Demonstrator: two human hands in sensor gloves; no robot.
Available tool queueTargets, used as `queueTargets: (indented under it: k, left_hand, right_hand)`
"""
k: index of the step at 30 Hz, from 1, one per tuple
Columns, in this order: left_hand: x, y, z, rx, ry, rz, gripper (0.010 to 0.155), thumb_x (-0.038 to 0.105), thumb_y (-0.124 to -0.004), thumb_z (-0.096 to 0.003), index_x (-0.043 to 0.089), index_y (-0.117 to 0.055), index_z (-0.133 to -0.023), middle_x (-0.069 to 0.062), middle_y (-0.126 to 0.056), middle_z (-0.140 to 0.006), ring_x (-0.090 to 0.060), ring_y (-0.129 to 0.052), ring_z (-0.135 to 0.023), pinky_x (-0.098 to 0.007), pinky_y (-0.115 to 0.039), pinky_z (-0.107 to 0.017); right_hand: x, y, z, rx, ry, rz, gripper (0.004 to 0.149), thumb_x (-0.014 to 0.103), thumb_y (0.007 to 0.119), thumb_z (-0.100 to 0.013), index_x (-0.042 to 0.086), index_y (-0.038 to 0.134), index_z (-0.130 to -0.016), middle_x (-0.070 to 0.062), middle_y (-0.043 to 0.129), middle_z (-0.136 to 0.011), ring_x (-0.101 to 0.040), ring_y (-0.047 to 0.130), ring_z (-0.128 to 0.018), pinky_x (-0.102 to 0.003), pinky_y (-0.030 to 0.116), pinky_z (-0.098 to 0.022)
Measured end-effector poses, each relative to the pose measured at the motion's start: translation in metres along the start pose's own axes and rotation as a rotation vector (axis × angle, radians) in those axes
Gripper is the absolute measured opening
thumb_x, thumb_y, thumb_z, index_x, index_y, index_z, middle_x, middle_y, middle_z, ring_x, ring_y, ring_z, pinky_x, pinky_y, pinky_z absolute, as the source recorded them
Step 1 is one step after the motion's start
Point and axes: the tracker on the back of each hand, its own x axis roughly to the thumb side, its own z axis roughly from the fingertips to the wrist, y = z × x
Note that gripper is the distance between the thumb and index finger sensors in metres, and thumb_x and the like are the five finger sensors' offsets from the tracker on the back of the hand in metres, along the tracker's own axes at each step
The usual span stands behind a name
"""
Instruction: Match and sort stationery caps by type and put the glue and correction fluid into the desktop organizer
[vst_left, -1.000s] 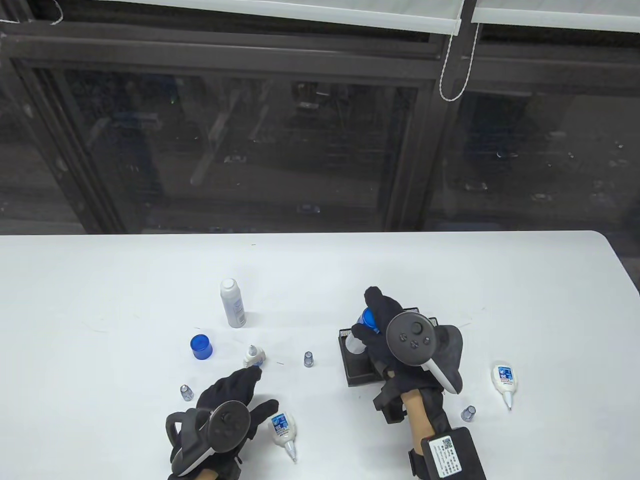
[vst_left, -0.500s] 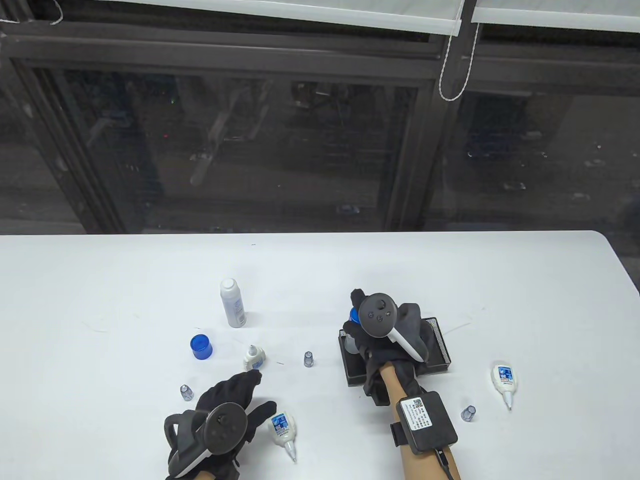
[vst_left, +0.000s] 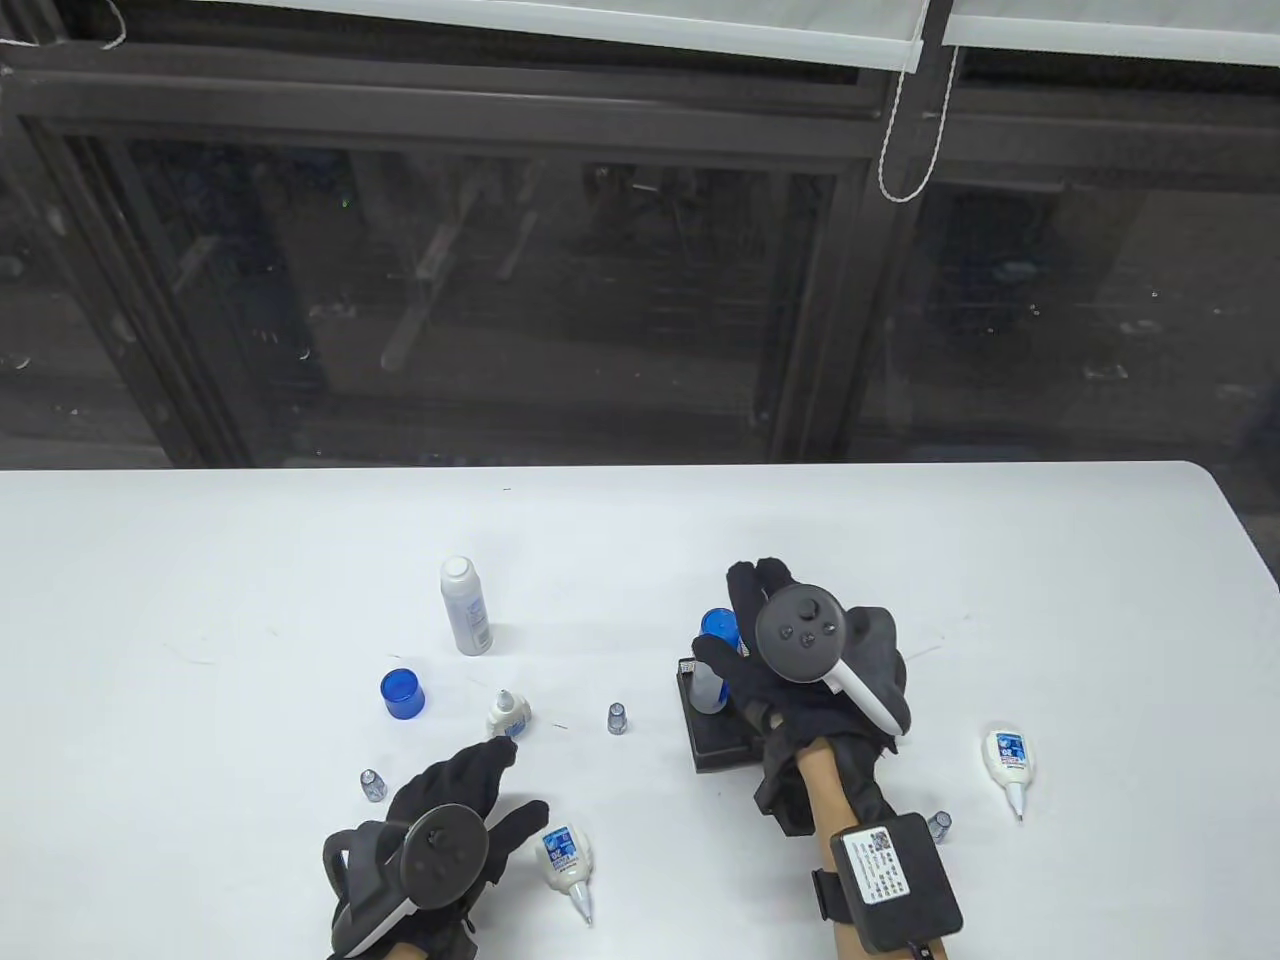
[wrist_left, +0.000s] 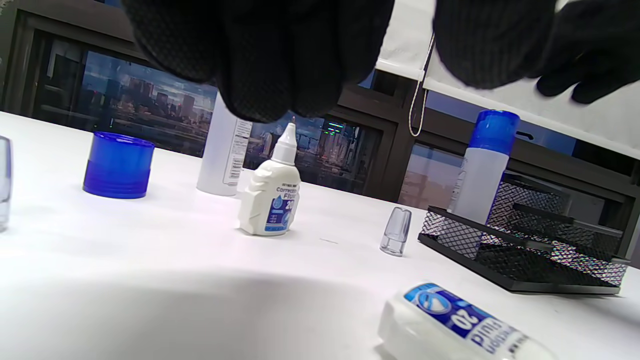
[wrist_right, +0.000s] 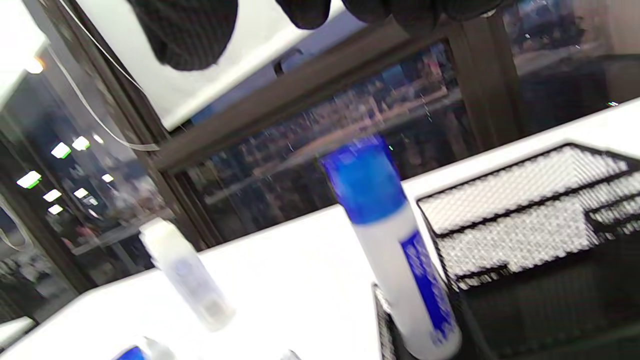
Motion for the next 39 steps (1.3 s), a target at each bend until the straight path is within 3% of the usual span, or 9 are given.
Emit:
queueTargets:
  k: [4, 6, 10, 15, 18, 25, 29, 34, 39]
  left_hand:
    - [-0.003, 0.001, -0.001, 0.003, 0.017, 0.006, 0.072, 0.065, -0.072, -0.0503, 0.024, -0.063, -0.109, -0.006, -0.081, -0.108, -0.031, -0.091, -0.094, -0.054, -0.072, -0.069]
    - [-0.004, 0.001, -0.001, 0.002, 0.025, 0.009, 0.072, 0.065, -0.071, -0.0504, 0.024, -0.063, -0.109, -0.006, -0.081, -0.108, -0.031, -0.090, -0.094, -0.054, -0.072, -0.069]
    - [-0.005, 0.000, 0.002, -0.009, 0.033, -0.002, 0.073, 0.066, -0.071, -0.0500, 0.024, -0.064, -0.109, -0.006, -0.081, -0.107, -0.031, -0.091, -0.094, -0.053, -0.073, -0.069]
    - [-0.004, 0.006, 0.001, -0.008, 0.043, -0.010, 0.075, 0.067, -0.070, -0.0509, 0.023, -0.060, -0.112, -0.010, -0.073, -0.114, -0.035, -0.085, -0.099, -0.055, -0.071, -0.070]
    - [-0.004, 0.019, -0.009, 0.034, 0.074, 0.035, 0.075, 0.066, -0.070, -0.0519, 0.023, -0.059, -0.113, -0.013, -0.070, -0.117, -0.037, -0.083, -0.101, -0.056, -0.069, -0.071]
    - [-0.002, 0.075, -0.085, 0.101, 0.152, 0.016, 0.084, 0.065, -0.068, -0.0549, 0.015, -0.045, -0.119, -0.017, -0.061, -0.121, -0.040, -0.080, -0.102, -0.057, -0.067, -0.071]
    - [-0.002, 0.088, -0.132, 0.010, 0.227, -0.078, 0.083, 0.064, -0.067, -0.0561, 0.018, -0.041, -0.120, -0.017, -0.055, -0.124, -0.041, -0.076, -0.106, -0.058, -0.065, -0.073]
    - [-0.018, 0.060, -0.179, -0.132, 0.336, -0.207, 0.077, 0.062, -0.068, -0.0566, 0.024, -0.043, -0.119, -0.016, -0.054, -0.124, -0.040, -0.076, -0.106, -0.058, -0.065, -0.074]
    - [-0.032, 0.031, -0.194, -0.199, 0.394, -0.247, 0.080, 0.063, -0.068, -0.0557, 0.023, -0.041, -0.120, -0.014, -0.052, -0.125, -0.040, -0.077, -0.105, -0.057, -0.065, -0.074]
  right_hand:
    - [0.009, -0.001, 0.039, -0.038, -0.068, -0.082, 0.074, 0.048, 0.072, -0.052, 0.017, 0.047, -0.114, -0.021, 0.040, -0.118, -0.047, 0.051, -0.105, -0.063, 0.047, -0.075]
    - [0.008, 0.013, 0.055, 0.001, -0.094, -0.068, 0.074, 0.049, 0.072, -0.052, 0.017, 0.046, -0.114, -0.020, 0.042, -0.118, -0.046, 0.053, -0.105, -0.062, 0.048, -0.075]
    - [-0.010, 0.046, 0.084, -0.127, -0.070, -0.019, 0.073, 0.048, 0.072, -0.051, 0.016, 0.050, -0.112, -0.019, 0.049, -0.116, -0.044, 0.062, -0.101, -0.060, 0.054, -0.073]
    - [-0.039, 0.078, 0.094, -0.008, -0.011, -0.046, 0.069, 0.048, 0.072, -0.051, 0.015, 0.057, -0.109, -0.019, 0.060, -0.111, -0.041, 0.073, -0.094, -0.059, 0.061, -0.070]
    - [-0.044, 0.081, 0.093, -0.002, -0.007, -0.043, 0.066, 0.048, 0.072, -0.051, 0.015, 0.060, -0.107, -0.019, 0.065, -0.108, -0.040, 0.076, -0.091, -0.058, 0.062, -0.069]
    - [-0.043, 0.079, 0.099, 0.030, -0.012, -0.036, 0.067, 0.048, 0.072, -0.051, 0.015, 0.060, -0.108, -0.019, 0.065, -0.108, -0.040, 0.076, -0.092, -0.058, 0.062, -0.069]
    - [-0.048, 0.083, 0.096, 0.050, 0.000, -0.051, 0.067, 0.048, 0.072, -0.051, 0.015, 0.060, -0.108, -0.019, 0.064, -0.109, -0.040, 0.076, -0.092, -0.058, 0.062, -0.069]
    - [-0.051, 0.087, 0.095, 0.080, 0.012, -0.052, 0.067, 0.048, 0.072, -0.051, 0.015, 0.060, -0.108, -0.019, 0.065, -0.108, -0.040, 0.076, -0.092, -0.058, 0.062, -0.069]
    - [-0.050, 0.087, 0.095, 0.087, 0.008, -0.047, 0.066, 0.048, 0.072, -0.051, 0.015, 0.060, -0.108, -0.018, 0.065, -0.108, -0.040, 0.076, -0.092, -0.058, 0.063, -0.069]
